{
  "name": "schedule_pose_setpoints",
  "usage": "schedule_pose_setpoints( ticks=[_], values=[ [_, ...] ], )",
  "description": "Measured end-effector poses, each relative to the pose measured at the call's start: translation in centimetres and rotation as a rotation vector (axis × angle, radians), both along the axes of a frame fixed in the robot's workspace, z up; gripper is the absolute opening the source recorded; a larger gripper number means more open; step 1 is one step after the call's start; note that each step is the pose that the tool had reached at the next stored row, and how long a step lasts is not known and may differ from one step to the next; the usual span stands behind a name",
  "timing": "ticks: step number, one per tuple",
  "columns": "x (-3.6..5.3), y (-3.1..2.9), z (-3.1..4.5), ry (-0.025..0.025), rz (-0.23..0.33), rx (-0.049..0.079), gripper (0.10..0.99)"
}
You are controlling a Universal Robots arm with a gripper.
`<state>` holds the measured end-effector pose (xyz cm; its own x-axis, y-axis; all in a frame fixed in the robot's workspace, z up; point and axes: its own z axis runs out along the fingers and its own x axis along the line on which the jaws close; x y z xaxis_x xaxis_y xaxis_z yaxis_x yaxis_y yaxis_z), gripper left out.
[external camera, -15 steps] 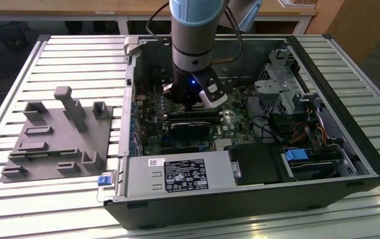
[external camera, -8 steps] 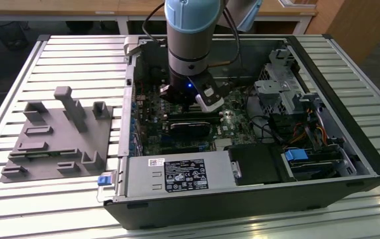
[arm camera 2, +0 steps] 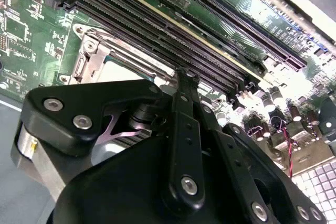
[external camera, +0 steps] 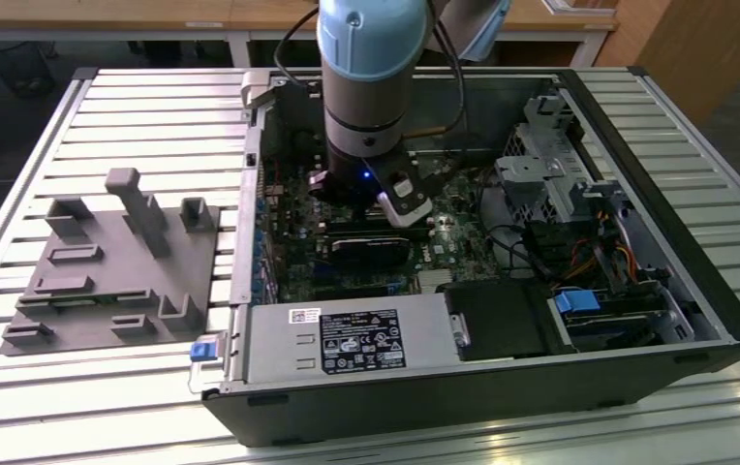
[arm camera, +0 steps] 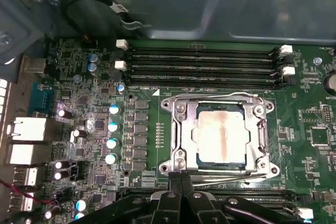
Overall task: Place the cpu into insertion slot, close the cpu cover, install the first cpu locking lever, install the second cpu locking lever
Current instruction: 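Install the second cpu locking lever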
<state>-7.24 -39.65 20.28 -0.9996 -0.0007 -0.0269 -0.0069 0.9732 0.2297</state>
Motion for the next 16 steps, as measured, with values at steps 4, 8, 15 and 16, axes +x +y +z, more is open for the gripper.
schedule_pose_setpoints(
  ticks=[4, 8, 15, 16],
  values=[
    [-0.09, -0.56, -0.06, 0.0, 0.0, 0.019, 0.106],
    [-0.2, -0.93, -0.11, 0.0, 0.0, 0.037, 0.106],
    [-0.51, -0.97, -0.66, 0.0, 0.0, 0.061, 0.106],
    [-0.53, -0.97, -0.74, 0.0001, -0.001, 0.063, 0.106]
  ],
)
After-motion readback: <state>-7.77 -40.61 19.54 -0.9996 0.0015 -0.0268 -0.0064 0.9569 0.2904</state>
